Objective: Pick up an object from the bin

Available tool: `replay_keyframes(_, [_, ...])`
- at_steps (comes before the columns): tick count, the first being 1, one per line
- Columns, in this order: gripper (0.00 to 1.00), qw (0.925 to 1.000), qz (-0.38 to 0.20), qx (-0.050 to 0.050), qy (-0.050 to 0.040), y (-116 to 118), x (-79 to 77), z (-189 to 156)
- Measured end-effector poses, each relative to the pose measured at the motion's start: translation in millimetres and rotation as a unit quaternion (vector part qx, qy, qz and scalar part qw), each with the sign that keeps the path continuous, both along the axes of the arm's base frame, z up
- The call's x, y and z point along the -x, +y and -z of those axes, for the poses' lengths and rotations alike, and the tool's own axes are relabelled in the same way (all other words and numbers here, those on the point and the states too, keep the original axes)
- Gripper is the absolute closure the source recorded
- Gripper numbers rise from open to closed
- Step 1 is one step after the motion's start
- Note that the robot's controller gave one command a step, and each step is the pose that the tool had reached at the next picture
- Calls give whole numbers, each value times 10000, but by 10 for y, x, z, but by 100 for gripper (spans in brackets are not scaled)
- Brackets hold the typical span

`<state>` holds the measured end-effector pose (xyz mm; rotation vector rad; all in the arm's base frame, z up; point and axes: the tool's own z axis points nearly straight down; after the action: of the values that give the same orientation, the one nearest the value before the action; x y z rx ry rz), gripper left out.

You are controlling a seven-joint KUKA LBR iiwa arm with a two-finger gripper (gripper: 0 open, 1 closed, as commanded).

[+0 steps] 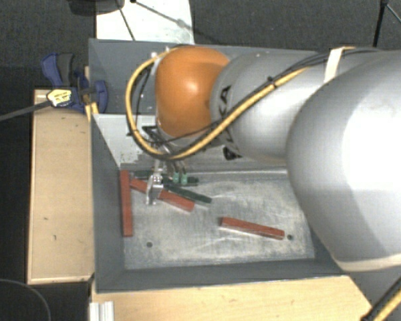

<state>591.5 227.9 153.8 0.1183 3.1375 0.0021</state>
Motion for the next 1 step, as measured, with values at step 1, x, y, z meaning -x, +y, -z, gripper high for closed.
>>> replay_keyframes(1, [0, 10000, -4, 0, -8, 0, -4, -7])
